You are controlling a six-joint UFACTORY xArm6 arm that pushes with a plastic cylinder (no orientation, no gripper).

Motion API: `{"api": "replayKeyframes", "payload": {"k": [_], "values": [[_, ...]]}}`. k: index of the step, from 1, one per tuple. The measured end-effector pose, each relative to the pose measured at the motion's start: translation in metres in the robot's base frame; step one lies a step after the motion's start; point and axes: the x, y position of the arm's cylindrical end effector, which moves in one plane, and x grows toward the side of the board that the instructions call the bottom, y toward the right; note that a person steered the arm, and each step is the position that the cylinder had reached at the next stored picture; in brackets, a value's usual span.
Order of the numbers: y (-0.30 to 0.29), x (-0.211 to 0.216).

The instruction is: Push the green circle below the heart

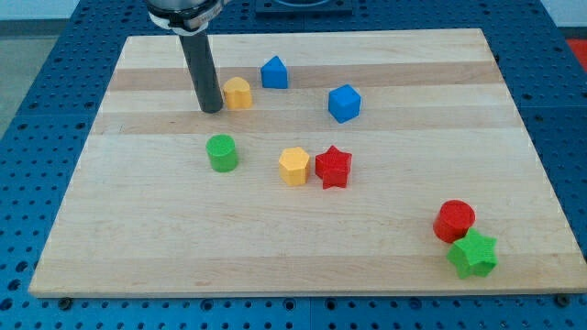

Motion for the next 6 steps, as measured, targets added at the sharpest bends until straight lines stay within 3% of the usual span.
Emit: {"api": "replayKeyframes", "payload": {"k": [1,2,4,5,6], "values": [[0.000,0.002],[0.000,0.048],[-0.033,0.092],[-0.033,0.156],[-0.026,0.179]]}}
